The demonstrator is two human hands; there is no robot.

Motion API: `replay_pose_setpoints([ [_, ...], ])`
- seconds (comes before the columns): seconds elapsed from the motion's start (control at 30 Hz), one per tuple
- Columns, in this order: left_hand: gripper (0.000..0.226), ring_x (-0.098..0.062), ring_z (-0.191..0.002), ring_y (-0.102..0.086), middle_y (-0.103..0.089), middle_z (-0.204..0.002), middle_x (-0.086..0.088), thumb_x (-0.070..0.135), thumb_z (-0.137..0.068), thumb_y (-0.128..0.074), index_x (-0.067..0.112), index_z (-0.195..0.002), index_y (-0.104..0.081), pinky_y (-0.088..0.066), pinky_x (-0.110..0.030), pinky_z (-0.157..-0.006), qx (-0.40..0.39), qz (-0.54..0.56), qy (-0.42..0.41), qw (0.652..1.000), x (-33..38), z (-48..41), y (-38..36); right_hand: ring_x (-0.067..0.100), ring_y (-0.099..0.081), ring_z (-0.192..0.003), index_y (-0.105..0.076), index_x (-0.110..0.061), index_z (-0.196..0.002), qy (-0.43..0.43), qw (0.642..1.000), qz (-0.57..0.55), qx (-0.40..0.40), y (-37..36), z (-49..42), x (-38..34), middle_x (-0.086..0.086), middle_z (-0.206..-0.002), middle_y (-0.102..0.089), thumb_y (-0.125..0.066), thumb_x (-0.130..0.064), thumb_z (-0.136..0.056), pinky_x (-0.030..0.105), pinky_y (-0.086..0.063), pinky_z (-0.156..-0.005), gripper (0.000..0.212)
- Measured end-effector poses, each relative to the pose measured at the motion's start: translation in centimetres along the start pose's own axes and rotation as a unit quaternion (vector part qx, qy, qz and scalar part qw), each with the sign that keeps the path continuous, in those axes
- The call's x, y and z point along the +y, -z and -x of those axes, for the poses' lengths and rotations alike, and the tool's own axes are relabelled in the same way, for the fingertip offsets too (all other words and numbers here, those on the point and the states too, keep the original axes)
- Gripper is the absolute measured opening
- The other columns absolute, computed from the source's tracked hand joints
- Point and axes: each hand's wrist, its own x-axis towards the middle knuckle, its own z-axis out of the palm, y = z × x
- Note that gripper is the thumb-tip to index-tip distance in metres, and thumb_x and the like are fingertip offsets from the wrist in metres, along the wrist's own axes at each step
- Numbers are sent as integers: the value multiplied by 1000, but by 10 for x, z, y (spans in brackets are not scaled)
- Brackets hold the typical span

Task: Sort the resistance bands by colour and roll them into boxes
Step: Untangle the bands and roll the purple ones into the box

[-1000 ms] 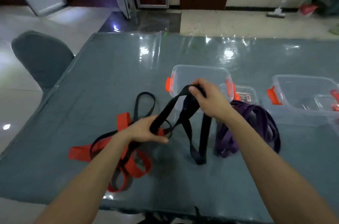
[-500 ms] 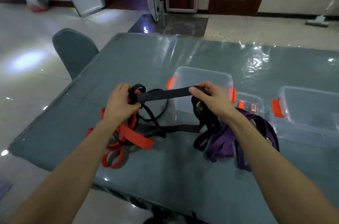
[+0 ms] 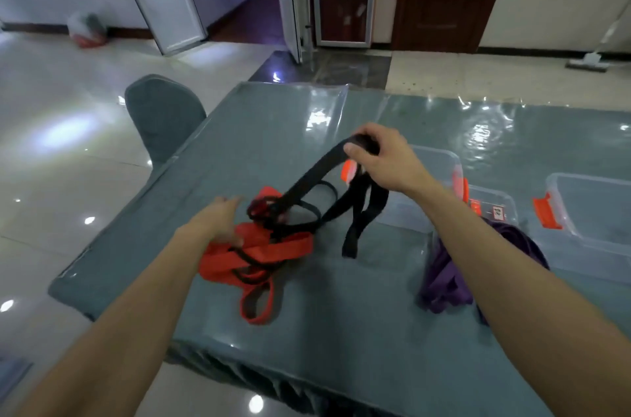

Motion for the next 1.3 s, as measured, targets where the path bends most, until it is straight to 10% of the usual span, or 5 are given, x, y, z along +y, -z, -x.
replay_pose_setpoints([
  [0.43, 132, -5, -157, -33, -37, -172, 12, 80, -63, -89, 35, -170, -25, -30, -36, -129, 20, 369, -229, 900, 86, 11, 35, 23, -70, -96, -68, -10, -117, 67, 995, 44, 64, 29, -43, -126, -1, -98, -69, -66, -33, -106, 49, -58, -96, 25],
  [0.73, 116, -9, -140, -50, -50, -152, 7, 41, -68, -104, 28, -161, -36, -42, -34, -120, 116, 368, -267, 883, 154, -2, 62, 25, -70, -98, -69, -3, -116, 66, 987, -53, 139, 81, -6, -140, 17, -107, -72, -65, -20, -107, 47, -59, -101, 20],
  [0.9, 13, -10, -92, -78, -83, -101, -3, 23, -101, -78, 14, -111, -77, -61, -45, -100, 38, 344, -323, 881, 191, -4, 55, 18, -65, -92, -70, -9, -109, 101, 981, -76, 148, 111, 8, -140, 6, -95, -68, -64, -17, -107, 43, -57, -98, 10],
  [1.2, 27, -12, -58, -60, -62, -74, -8, -5, -109, -44, 17, -103, -58, -53, -22, -58, 297, 497, -269, 770, 211, -7, 150, 22, -75, -94, -71, -17, -106, -43, 985, -41, 160, 122, 22, -44, 3, -98, -78, -66, -29, -106, 49, -59, -98, 12],
  [1.3, 19, -23, -65, -62, -64, -79, -9, 0, -111, -47, 16, -112, -58, -58, -34, -64, 281, 385, -308, 824, 227, -3, 176, 28, -75, -103, -69, -15, -118, -47, 993, -38, 101, 118, 19, -25, 7, -107, -78, -66, -21, -105, 52, -58, -101, 14],
])
